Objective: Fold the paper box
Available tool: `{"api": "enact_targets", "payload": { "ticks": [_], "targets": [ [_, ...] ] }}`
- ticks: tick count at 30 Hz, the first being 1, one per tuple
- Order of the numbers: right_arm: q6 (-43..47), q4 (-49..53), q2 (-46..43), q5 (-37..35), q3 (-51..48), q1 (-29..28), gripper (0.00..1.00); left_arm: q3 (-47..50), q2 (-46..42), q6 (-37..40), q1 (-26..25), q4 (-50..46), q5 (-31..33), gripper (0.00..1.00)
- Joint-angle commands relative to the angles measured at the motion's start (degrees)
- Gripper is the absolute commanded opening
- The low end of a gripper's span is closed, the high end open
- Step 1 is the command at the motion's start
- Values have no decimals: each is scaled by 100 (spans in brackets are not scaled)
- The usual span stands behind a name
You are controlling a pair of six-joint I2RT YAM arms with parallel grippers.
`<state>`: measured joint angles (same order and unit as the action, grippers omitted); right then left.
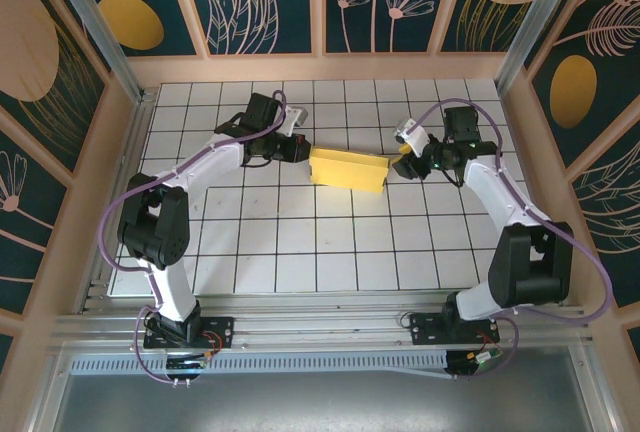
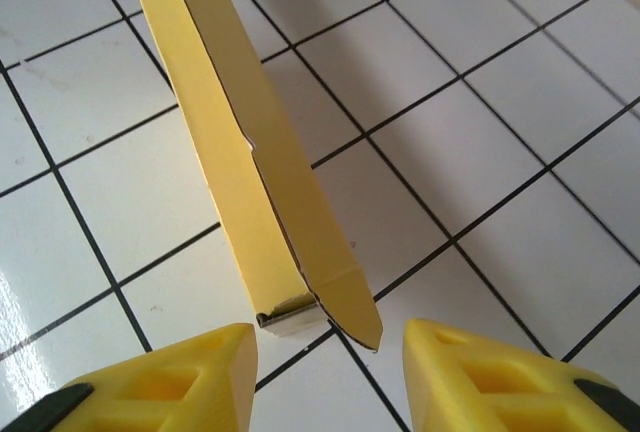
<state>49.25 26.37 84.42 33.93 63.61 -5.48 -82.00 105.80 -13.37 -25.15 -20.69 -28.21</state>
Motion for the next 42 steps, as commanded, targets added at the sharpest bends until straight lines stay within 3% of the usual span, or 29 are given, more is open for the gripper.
{"api": "enact_targets", "payload": {
  "ticks": [1,12,20,28,35,42],
  "targets": [
    [309,240,130,202,232,62,41,-53,133,-17,-34,-380,-2,0],
    [445,235,680,518,649,72,28,-62,132,-17,-34,-410,25,0],
    [533,283,731,534,615,64,30,-80,120,1,-34,-417,-7,0],
    [413,268,873,636,714,59,15,-72,125,9,-34,-413,-1,0],
    [-756,22,913,1042,715,11,1,-53,139,18,-34,-370,-102,0],
    [-2093,-343,923,899,540,-207,0,-9,129,9,-43,-338,-93,0]
  ]
}}
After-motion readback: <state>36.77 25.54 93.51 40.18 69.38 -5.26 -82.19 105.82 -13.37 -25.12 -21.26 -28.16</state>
